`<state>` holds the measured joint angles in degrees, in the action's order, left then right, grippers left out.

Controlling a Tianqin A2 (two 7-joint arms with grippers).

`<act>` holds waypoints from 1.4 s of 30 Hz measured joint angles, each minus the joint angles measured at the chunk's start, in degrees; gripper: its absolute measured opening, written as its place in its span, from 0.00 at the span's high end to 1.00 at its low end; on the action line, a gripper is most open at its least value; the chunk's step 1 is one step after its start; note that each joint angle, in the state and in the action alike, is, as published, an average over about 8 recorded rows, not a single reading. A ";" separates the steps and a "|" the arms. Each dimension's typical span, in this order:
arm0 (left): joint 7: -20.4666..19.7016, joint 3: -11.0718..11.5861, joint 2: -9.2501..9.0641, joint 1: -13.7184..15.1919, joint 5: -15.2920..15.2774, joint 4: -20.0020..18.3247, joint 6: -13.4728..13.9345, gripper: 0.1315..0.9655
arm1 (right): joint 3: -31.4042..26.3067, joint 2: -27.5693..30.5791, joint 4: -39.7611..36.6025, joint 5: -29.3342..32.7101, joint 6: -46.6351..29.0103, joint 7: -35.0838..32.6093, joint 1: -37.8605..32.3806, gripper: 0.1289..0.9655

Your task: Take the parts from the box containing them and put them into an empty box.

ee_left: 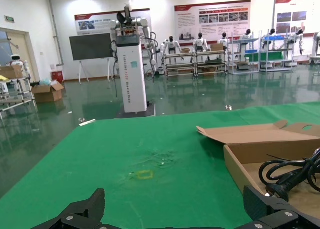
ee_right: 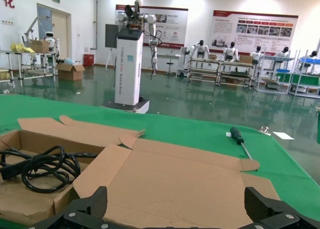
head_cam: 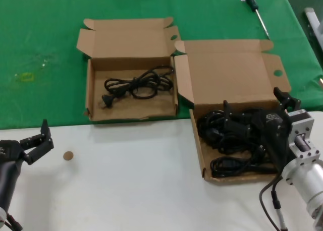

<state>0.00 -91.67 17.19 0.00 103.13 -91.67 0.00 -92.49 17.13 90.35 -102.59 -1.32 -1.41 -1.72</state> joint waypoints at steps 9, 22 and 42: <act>0.00 0.00 0.00 0.00 0.00 0.00 0.00 0.00 | 0.00 0.00 0.00 0.00 0.00 0.00 0.00 0.00; 0.00 0.00 0.00 0.00 0.00 0.00 0.00 0.00 | 0.00 0.00 0.00 0.00 0.00 0.00 0.00 0.00; 0.00 0.00 0.00 0.00 0.00 0.00 0.00 0.00 | 0.00 0.00 0.00 0.00 0.00 0.00 0.00 0.00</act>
<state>0.00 -91.67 17.19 0.00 103.13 -91.67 0.00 -92.49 17.13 90.35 -102.59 -1.32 -1.41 -1.73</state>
